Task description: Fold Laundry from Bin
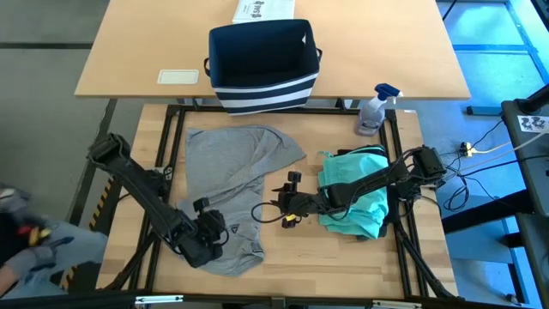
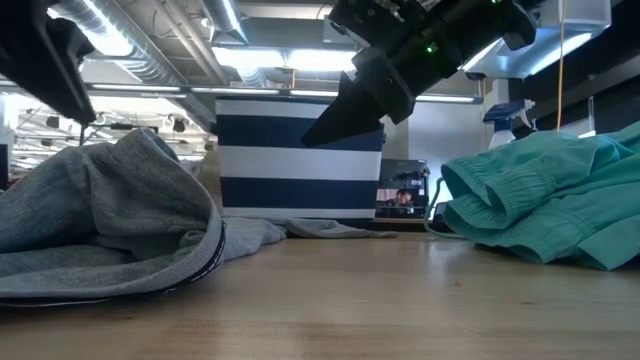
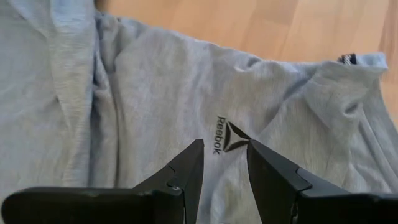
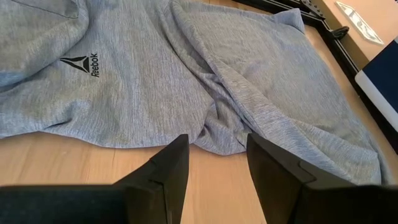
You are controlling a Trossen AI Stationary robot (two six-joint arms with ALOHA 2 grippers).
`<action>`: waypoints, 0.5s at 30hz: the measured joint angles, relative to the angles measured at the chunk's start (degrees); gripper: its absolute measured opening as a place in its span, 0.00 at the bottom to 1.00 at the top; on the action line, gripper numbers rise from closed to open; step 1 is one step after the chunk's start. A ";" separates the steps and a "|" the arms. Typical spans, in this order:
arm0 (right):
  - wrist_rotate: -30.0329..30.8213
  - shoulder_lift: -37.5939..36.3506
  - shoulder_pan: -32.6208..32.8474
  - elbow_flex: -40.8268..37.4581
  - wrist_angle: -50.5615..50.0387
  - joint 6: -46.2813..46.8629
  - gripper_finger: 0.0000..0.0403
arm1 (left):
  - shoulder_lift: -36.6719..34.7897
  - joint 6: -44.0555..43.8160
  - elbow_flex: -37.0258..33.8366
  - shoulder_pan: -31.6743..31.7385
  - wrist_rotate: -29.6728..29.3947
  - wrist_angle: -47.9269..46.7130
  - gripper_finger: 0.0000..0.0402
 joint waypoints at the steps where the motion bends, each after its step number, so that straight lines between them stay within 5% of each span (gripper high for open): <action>1: 0.00 0.00 0.00 0.00 0.00 -0.02 0.40 | 0.37 -0.01 0.00 -0.22 0.02 0.26 0.29; 15: -0.04 0.00 -0.48 0.00 0.47 -0.02 0.40 | 1.12 -0.08 -0.04 -0.55 -1.80 3.61 0.29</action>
